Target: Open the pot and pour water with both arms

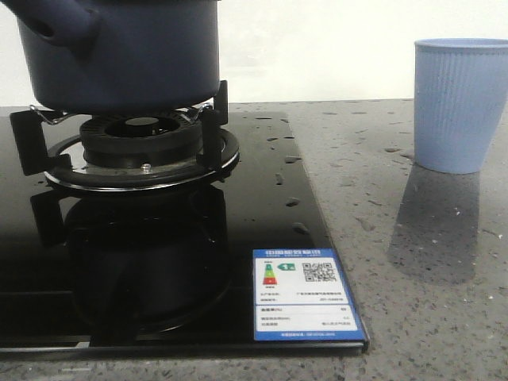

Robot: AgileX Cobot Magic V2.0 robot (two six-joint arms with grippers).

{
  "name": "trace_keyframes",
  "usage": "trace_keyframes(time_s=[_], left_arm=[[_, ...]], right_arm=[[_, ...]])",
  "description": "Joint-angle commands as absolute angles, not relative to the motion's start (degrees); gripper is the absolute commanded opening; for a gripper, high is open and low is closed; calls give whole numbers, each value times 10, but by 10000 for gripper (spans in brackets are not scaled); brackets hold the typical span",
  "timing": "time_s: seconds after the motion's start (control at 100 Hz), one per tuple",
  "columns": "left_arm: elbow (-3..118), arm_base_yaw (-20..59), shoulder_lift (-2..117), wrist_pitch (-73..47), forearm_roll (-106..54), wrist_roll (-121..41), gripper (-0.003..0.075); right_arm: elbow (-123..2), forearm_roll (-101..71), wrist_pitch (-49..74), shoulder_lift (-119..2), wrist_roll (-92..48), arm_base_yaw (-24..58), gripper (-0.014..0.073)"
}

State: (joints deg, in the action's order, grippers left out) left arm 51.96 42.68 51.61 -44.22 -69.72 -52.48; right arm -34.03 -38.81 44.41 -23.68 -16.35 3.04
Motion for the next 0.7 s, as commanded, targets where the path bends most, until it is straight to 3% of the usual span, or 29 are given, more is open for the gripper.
trace_keyframes(time_s=[0.0, 0.16, 0.33, 0.38, 0.54, 0.69], left_arm=[[542, 430, 515, -337, -693, -589, -9], [542, 430, 515, -238, -617, -611, 39], [542, 430, 517, -197, -591, -607, 347], [542, 430, 517, -182, -591, -593, 398], [551, 417, 536, -169, -625, -553, 338], [585, 359, 577, -277, -682, -553, 321]], right_arm=[[-360, -410, 398, -247, -192, 31, -50], [-360, -410, 386, -247, -230, 31, -50], [-360, -410, 370, -247, -242, 31, -49], [-360, -410, 369, -247, -242, 31, -49], [-360, -410, 357, -247, -242, 31, -49], [-360, -410, 348, -247, -242, 31, -49]])
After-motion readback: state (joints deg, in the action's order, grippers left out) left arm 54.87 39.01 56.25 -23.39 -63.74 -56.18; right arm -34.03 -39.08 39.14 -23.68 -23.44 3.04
